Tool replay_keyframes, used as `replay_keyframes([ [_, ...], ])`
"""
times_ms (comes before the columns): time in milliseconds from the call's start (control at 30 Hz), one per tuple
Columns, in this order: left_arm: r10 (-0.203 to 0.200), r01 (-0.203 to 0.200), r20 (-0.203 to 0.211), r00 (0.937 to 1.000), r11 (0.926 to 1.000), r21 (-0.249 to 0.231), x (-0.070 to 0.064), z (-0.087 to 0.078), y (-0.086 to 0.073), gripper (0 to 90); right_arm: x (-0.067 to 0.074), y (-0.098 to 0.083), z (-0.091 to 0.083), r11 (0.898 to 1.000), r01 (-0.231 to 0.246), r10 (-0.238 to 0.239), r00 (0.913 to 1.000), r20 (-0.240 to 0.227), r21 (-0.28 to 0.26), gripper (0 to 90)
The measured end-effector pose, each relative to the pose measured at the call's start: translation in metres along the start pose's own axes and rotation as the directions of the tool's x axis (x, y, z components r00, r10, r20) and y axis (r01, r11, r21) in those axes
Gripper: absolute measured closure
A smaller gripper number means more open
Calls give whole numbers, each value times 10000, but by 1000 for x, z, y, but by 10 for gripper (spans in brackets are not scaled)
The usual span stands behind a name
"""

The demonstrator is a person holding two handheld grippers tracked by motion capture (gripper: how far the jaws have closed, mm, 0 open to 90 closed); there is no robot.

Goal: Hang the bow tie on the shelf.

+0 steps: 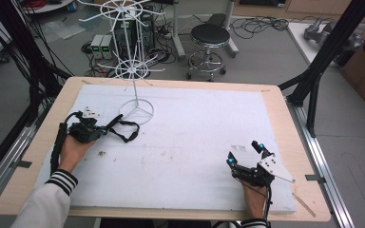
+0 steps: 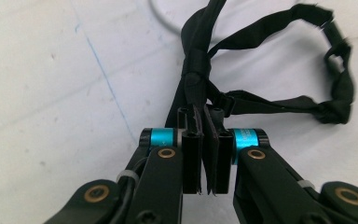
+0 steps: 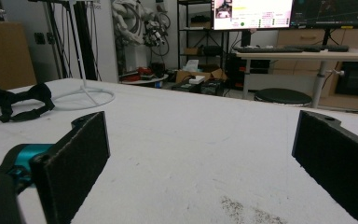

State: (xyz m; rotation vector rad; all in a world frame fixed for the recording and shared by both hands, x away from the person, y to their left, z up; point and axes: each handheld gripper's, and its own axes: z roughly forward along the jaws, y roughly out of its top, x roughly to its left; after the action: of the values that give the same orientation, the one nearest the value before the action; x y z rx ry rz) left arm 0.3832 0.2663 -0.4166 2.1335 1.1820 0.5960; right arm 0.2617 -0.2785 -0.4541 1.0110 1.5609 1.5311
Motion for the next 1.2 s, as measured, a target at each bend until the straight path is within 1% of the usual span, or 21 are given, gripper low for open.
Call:
replay_keyframes([
  [33, 13, -12, 53, 10000, 9999, -102, -1, -1, 0, 858, 0, 0, 0, 10000, 3, -3, 10000, 1, -2, 30],
  [67, 69, -66, 76, 9999, 9995, -324, -3, -5, 2, 858, 0, 0, 0, 10000, -3, 3, 10000, 1, 3, 29],
  [133, 142, -138, 92, 9999, 9992, -368, -3, -7, 2, 859, 0, 0, 0, 10000, 22, -22, 10000, 18, 17, 29],
  [200, 122, -116, 134, 9998, 9989, -463, -4, -9, 2, 858, 0, 0, 0, 10000, 18, -18, 10000, 5, -11, 29],
  [267, 162, -148, 210, 9996, 9976, -673, -5, -14, 2, 858, 0, 0, 0, 10000, 15, -15, 10000, 9, -10, 29],
  [300, 162, -148, 210, 9996, 9976, -673, -5, -14, 2, 859, 0, 0, 0, 10000, 15, -15, 10000, 9, -10, 29],
  [333, 211, -185, 272, 9994, 9954, -936, -6, -19, 2, 858, 0, 0, 0, 10000, 12, -12, 10000, 5, -8, 29],
  [367, 211, -185, 272, 9994, 9954, -936, -6, -19, 2, 858, 0, 0, 0, 10000, 12, -12, 10000, 5, -8, 29],
  [400, 220, -182, 344, 9992, 9939, -1084, -8, -21, 1, 858, 0, 0, 0, 10000, 17, -17, 10000, 15, -2, 29],
  [467, 357, -315, 340, 9988, 9928, -1156, -10, -24, 0, 859, 0, 0, 0, 10000, 16, -16, 10000, 17, 11, 29],
  [500, 333, -283, 382, 9987, 9919, -1238, -11, -25, -1, 859, 0, 0, 0, 10000, 18, -18, 10000, 6, -13, 29],
  [533, 322, -256, 437, 9985, 9893, -1439, -12, -29, -2, 858, 0, 0, 0, 10000, 38, -38, 10000, 16, -9, 30],
  [567, 322, -256, 437, 9985, 9893, -1439, -12, -29, -2, 859, 0, 0, 0, 10000, 41, -41, 10000, 24, -3, 30],
  [667, 266, -172, 515, 9983, 9844, -1752, -14, -36, -1, 859, 0, 0, 0, 10000, 43, -43, 10000, 26, 0, 30],
  [733, 242, -126, 552, 9982, 9795, -2010, -15, -40, -1, 859, 0, 0, 0, 10000, 44, -44, 10000, 28, 0, 29],
  [833, 55, 121, 694, 9976, 9680, -2505, -17, -46, -1, 859, 0, 0, 0, 10000, 46, -46, 10000, 17, 0, 29],
  [900, 53, 142, 723, 9974, 9640, -2654, -17, -51, -1, 859, 0, 0, 0, 10000, 57, -57, 10000, 25, 4, 30],
  [967, 1, 220, 769, 9970, 9580, -2861, -17, -55, -1, 859, 0, 0, 0, 10000, 49, -49, 10000, 31, 4, 29],
  [1067, -41, 341, 920, 9957, 9443, -3274, -19, -62, 0, 859, 0, 0, 0, 10000, 46, -46, 10000, 30, 4, 29],
  [1200, 31, 364, 1063, 9943, 9290, -3682, -24, -72, 1, 858, 0, 0, 0, 10000, 53, -53, 10000, 32, 6, 29],
])
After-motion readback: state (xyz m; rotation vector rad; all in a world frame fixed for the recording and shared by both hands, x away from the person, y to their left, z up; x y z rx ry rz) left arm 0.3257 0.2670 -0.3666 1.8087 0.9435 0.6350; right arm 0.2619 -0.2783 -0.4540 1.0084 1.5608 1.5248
